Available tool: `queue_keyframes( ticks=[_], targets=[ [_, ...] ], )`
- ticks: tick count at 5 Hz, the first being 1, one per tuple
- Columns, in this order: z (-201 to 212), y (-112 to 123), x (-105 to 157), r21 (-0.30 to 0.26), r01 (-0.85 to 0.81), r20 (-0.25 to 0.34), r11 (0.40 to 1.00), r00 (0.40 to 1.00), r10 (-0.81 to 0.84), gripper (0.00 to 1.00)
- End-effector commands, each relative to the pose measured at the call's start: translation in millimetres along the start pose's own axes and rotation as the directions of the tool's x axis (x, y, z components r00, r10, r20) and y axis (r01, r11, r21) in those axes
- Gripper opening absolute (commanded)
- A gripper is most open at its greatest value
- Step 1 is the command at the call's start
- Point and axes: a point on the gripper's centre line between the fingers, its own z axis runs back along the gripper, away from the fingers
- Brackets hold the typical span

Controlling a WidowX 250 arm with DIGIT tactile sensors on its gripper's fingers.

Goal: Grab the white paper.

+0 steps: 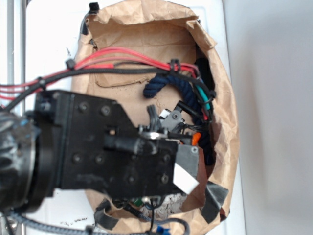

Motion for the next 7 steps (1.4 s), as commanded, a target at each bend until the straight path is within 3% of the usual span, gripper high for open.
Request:
queue_keyframes(
  ticks=[1, 2, 3, 4, 5, 6, 7],
  targets=[
    [6, -1, 13, 0.013, 0.041, 0.143, 0.999, 0.989, -0.042, 1.00],
    [0, 7, 14, -0.025, 0.067, 0.201, 0.997, 0.978, -0.060, 1.00],
    [-4, 12, 19, -0.061, 0.088, 0.181, 0.994, 0.981, -0.076, 1.00],
    [-10, 23, 22, -0.143, 0.159, 0.119, 0.977, 0.983, -0.143, 1.00],
    [-7, 25, 19, -0.109, 0.224, 0.125, 0.968, 0.970, -0.210, 1.00],
    [0, 31, 14, 0.020, 0.257, 0.178, 0.966, 0.950, -0.257, 1.00],
    [9, 40, 8, 0.006, 0.291, 0.240, 0.957, 0.929, -0.284, 1.00]
  ],
)
